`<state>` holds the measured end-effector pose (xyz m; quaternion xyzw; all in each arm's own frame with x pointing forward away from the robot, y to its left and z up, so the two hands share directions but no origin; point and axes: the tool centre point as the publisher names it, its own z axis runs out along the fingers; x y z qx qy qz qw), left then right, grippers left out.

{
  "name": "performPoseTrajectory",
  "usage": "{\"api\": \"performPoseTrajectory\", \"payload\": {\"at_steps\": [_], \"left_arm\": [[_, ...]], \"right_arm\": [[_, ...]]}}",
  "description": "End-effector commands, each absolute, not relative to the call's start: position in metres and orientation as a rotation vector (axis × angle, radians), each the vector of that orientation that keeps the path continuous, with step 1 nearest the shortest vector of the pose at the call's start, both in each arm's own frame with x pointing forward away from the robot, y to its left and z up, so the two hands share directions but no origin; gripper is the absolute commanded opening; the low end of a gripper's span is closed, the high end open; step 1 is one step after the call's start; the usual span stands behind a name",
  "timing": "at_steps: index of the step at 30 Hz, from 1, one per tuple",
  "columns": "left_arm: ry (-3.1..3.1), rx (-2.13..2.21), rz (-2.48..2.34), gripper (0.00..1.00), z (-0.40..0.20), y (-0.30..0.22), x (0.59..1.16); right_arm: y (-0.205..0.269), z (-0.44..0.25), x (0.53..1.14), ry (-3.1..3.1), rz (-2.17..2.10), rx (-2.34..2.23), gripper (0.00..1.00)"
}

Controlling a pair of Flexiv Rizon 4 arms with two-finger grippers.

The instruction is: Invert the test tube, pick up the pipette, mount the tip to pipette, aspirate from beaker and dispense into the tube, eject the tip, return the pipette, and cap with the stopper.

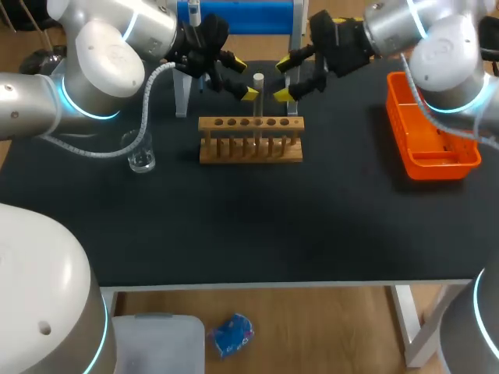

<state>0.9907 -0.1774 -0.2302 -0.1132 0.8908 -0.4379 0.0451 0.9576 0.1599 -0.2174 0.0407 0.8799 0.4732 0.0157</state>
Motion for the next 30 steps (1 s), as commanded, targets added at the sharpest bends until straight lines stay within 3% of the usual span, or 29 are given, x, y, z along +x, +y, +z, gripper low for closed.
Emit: {"api": "performPoseTrajectory", "payload": {"at_steps": [1,8,9,10,11,13,14,30], "left_arm": [[2.727,-0.346,-1.332,1.00,-0.230,-0.178,0.992],[2.727,-0.346,-1.332,1.00,-0.230,-0.178,0.992],[2.727,-0.346,-1.332,1.00,-0.230,-0.178,0.992],[2.727,-0.346,-1.332,1.00,-0.230,-0.178,0.992],[2.727,-0.346,-1.332,1.00,-0.230,-0.178,0.992],[2.727,-0.346,-1.332,1.00,-0.230,-0.178,0.992],[2.727,-0.346,-1.332,1.00,-0.230,-0.178,0.992],[2.727,-0.346,-1.332,1.00,-0.230,-0.178,0.992]], "right_arm": [[0.144,-0.217,0.944,2.684,1.521,0.129,1.00],[0.138,-0.212,0.942,2.572,1.652,0.088,1.00],[0.141,-0.211,0.944,2.569,1.656,0.082,0.94],[0.144,-0.210,0.945,2.564,1.662,0.064,0.61],[0.147,-0.210,0.947,2.557,1.672,0.053,0.42],[0.153,-0.208,0.951,2.541,1.700,0.036,0.07],[0.155,-0.208,0.953,2.529,1.720,0.027,0.00],[0.191,-0.207,0.980,2.437,1.932,-0.064,0.00]]}}
